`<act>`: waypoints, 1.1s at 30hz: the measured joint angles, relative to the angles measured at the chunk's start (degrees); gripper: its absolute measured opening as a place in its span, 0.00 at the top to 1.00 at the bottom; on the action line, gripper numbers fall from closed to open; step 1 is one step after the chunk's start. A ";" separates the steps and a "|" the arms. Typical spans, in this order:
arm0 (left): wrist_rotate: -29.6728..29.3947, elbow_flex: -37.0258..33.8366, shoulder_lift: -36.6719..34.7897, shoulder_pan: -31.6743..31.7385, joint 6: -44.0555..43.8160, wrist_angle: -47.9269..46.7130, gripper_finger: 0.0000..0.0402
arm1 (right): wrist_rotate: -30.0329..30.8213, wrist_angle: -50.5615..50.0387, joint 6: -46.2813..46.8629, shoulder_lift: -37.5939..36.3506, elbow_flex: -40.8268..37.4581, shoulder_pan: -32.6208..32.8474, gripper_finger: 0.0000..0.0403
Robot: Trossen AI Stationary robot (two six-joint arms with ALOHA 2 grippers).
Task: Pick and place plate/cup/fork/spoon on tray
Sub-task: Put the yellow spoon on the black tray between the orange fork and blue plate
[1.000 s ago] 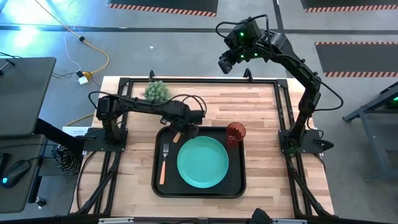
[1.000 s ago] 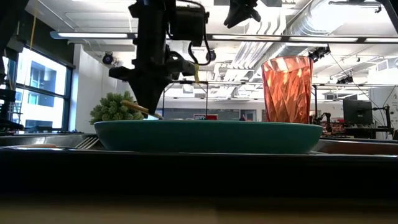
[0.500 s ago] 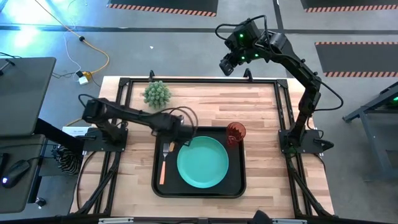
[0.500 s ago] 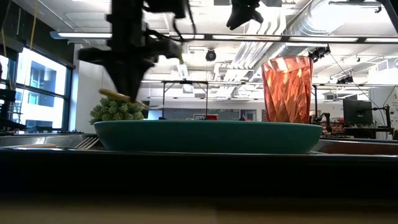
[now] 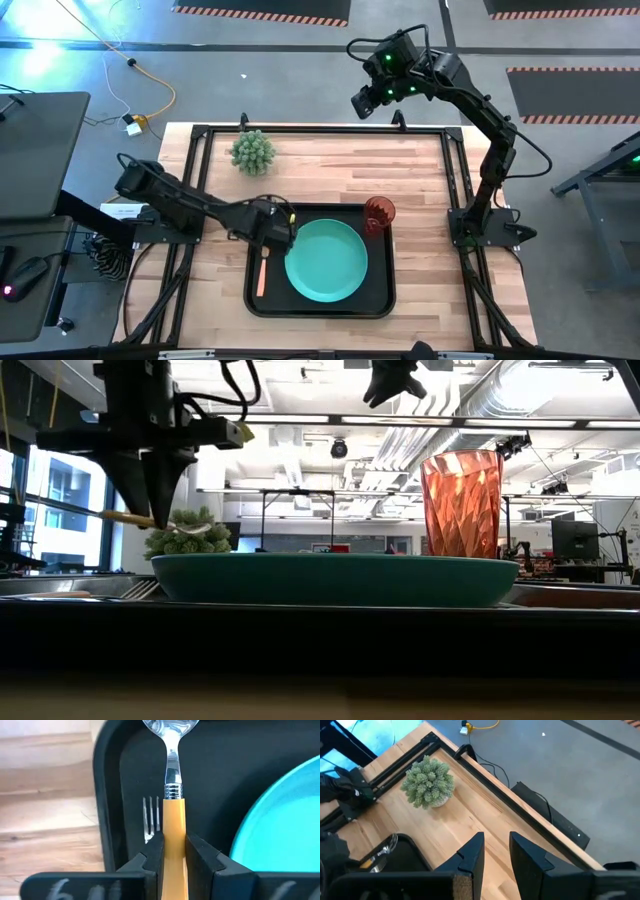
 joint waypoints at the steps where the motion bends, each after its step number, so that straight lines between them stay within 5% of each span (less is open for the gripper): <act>1: -0.21 -0.02 0.35 -0.63 -0.88 0.27 0.88 | 0.00 0.00 0.60 0.00 0.00 0.00 0.79; 33: 2.64 0.03 9.49 -11.82 -18.18 14.82 0.88 | 0.46 -5.62 1.91 0.00 -0.02 0.00 0.79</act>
